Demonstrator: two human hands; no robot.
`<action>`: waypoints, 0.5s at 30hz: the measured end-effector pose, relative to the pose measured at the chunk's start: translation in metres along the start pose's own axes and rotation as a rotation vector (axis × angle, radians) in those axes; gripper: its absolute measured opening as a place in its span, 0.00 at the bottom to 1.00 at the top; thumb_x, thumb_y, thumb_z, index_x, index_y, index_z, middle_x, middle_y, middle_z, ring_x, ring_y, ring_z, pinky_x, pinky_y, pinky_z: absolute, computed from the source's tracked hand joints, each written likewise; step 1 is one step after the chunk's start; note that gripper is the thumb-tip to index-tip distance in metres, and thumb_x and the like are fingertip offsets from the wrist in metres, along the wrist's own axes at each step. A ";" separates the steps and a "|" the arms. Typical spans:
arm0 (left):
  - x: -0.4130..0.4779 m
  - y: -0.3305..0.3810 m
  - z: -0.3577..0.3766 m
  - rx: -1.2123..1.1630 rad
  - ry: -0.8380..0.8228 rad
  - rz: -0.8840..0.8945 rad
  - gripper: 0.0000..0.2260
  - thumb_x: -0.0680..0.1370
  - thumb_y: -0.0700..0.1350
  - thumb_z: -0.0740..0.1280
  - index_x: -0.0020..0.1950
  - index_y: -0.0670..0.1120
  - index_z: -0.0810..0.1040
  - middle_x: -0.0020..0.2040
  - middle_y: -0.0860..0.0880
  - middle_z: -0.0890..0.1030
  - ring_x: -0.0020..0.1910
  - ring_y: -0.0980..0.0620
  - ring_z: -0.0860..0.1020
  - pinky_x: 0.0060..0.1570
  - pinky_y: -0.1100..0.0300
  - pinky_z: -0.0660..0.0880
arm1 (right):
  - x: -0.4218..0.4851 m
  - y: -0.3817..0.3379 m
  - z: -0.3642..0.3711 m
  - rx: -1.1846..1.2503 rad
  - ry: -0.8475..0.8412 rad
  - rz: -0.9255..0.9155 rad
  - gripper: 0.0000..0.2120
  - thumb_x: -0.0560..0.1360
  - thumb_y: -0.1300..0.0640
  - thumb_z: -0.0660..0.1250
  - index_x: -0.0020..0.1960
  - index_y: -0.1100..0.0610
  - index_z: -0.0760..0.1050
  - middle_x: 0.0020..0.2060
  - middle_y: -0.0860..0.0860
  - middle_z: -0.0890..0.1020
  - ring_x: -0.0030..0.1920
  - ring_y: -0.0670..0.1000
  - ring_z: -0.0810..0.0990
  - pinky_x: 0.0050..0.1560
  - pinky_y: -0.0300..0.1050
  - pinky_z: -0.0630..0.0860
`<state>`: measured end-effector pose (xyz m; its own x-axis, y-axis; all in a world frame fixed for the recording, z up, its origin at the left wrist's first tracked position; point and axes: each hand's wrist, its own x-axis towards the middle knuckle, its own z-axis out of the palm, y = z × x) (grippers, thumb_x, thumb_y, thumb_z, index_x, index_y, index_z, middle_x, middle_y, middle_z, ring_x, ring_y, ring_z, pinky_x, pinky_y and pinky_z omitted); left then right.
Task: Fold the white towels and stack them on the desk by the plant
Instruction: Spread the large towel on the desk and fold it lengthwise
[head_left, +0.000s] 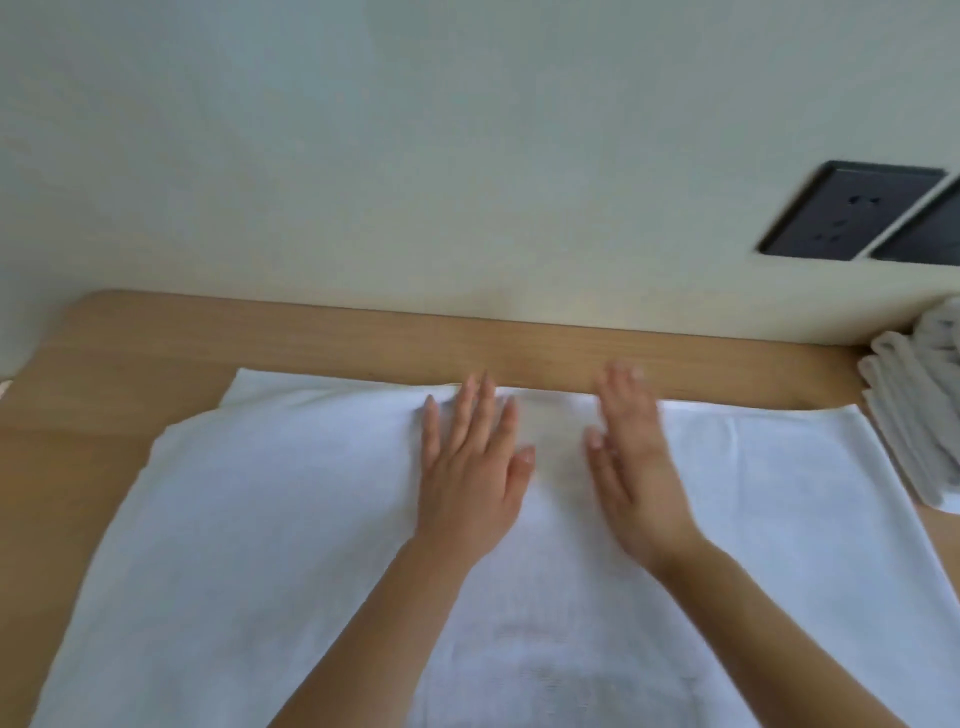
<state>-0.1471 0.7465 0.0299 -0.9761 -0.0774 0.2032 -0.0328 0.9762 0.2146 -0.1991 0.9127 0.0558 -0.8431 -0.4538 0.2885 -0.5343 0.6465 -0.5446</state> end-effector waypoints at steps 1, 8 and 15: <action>-0.003 -0.008 0.005 0.033 -0.057 -0.009 0.25 0.81 0.57 0.47 0.71 0.46 0.71 0.73 0.43 0.68 0.75 0.46 0.61 0.70 0.40 0.53 | 0.004 -0.015 0.015 -0.012 -0.079 -0.096 0.25 0.82 0.51 0.48 0.76 0.60 0.54 0.76 0.54 0.55 0.77 0.48 0.46 0.76 0.45 0.42; 0.008 -0.050 -0.005 -0.010 -0.116 0.117 0.22 0.78 0.52 0.52 0.69 0.49 0.73 0.71 0.46 0.71 0.71 0.48 0.68 0.69 0.51 0.55 | 0.000 -0.025 0.058 -0.326 -0.237 -0.100 0.27 0.83 0.45 0.42 0.76 0.56 0.60 0.75 0.50 0.62 0.76 0.46 0.55 0.75 0.49 0.51; 0.007 -0.088 -0.012 0.050 -0.158 0.084 0.23 0.82 0.56 0.44 0.75 0.56 0.64 0.76 0.49 0.63 0.76 0.50 0.59 0.73 0.53 0.48 | 0.001 -0.026 0.054 -0.407 -0.288 -0.078 0.27 0.82 0.43 0.40 0.77 0.53 0.56 0.76 0.49 0.58 0.77 0.47 0.51 0.75 0.51 0.48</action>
<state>-0.1485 0.6574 0.0239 -0.9973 0.0333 0.0653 0.0431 0.9870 0.1547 -0.1826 0.8624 0.0279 -0.7794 -0.6241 0.0558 -0.6238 0.7646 -0.1621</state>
